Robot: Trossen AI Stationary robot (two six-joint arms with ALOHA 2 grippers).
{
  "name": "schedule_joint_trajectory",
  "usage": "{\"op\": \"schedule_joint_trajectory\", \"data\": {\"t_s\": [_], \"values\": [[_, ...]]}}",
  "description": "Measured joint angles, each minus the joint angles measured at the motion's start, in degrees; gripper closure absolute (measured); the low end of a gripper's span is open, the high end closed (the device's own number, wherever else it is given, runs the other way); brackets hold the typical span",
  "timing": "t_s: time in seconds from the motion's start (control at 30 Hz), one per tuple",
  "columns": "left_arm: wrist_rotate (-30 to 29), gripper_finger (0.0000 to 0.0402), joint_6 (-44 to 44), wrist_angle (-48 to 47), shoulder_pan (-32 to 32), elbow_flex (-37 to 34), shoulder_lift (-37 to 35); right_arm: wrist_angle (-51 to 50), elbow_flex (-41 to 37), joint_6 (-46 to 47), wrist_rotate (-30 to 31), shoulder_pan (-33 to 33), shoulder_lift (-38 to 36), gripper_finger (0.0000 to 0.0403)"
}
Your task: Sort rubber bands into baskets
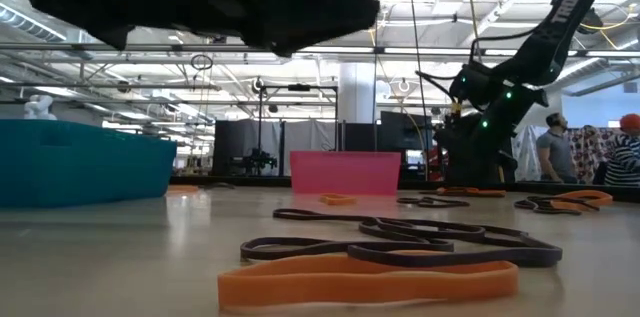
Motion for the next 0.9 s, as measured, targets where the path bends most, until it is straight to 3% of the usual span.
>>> {"op": "schedule_joint_trajectory", "data": {"t_s": [0.2,0.47,0.67,0.9], "values": [[-0.02,0.0256,-0.31,-0.49,1.44,0.00,0.93,-1.85,0.93,-1.24,0.03,0.46,0.52,0.0255],[2.09,0.0256,-0.46,-0.58,2.19,0.00,0.99,-2.36,0.97,-3.41,0.08,0.46,0.36,0.0392],[2.37,0.0256,-0.62,-0.53,2.19,0.00,0.99,-2.77,0.99,-3.90,-2.01,0.61,-5.59,0.0400],[2.43,0.0256,-2.47,-0.35,2.50,0.02,0.99,-5.91,1.06,-2.64,-11.58,1.49,-20.15,0.0401]]}}
